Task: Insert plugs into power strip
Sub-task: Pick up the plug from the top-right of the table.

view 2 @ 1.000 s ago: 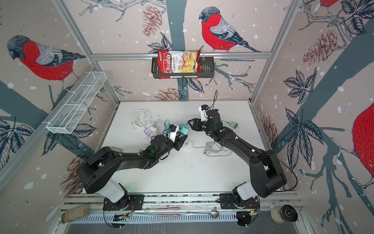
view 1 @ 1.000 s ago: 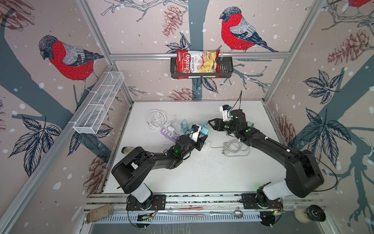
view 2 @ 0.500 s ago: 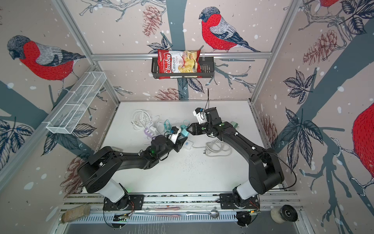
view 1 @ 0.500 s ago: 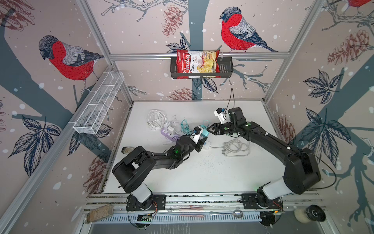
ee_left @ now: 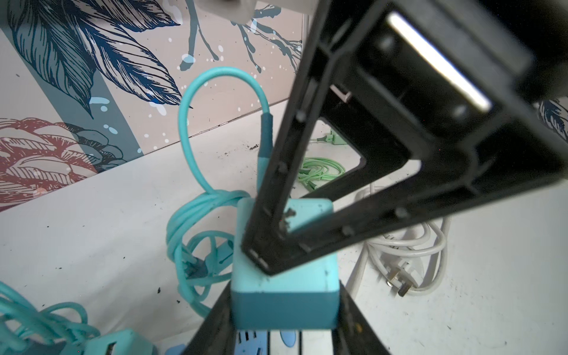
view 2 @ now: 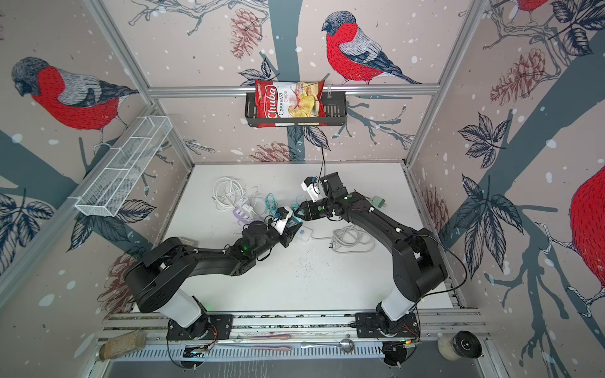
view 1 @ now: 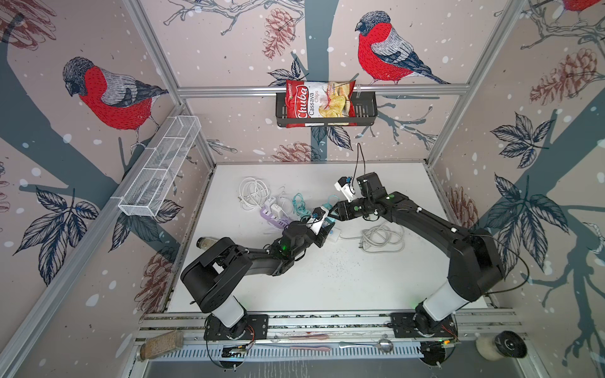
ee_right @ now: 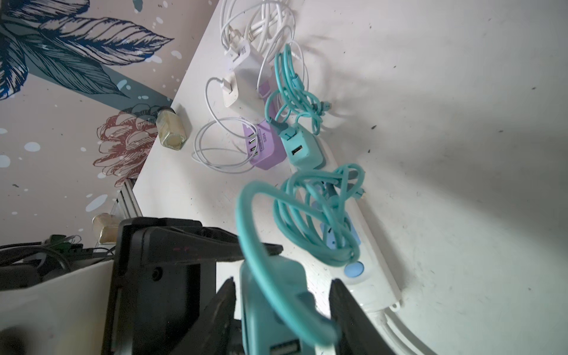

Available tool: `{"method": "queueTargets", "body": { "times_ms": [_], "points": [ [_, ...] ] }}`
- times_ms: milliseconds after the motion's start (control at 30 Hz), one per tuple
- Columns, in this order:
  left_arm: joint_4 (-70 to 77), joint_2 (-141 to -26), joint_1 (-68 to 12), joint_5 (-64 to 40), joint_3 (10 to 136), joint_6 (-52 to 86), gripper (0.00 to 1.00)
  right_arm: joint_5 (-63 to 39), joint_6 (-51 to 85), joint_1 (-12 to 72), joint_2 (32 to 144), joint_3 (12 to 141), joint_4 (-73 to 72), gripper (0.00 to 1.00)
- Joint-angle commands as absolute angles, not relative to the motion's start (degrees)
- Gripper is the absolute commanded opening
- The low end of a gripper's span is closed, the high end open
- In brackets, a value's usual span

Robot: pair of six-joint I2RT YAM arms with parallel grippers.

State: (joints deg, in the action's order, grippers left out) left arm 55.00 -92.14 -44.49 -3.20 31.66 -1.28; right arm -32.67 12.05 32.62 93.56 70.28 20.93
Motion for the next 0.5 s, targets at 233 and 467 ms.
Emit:
{"method": "queueTargets", "body": {
  "times_ms": [233,467],
  "points": [
    [60.5,-92.2,-44.6,-2.8,30.9,-3.9,0.10,-33.5,9.7,33.0,94.3,72.6,25.0,0.46],
    [61.2,-92.3,-44.6,-2.9,30.5,-4.1,0.09,-34.8,9.4,33.2,94.0,71.1,25.3,0.44]
  ]
}}
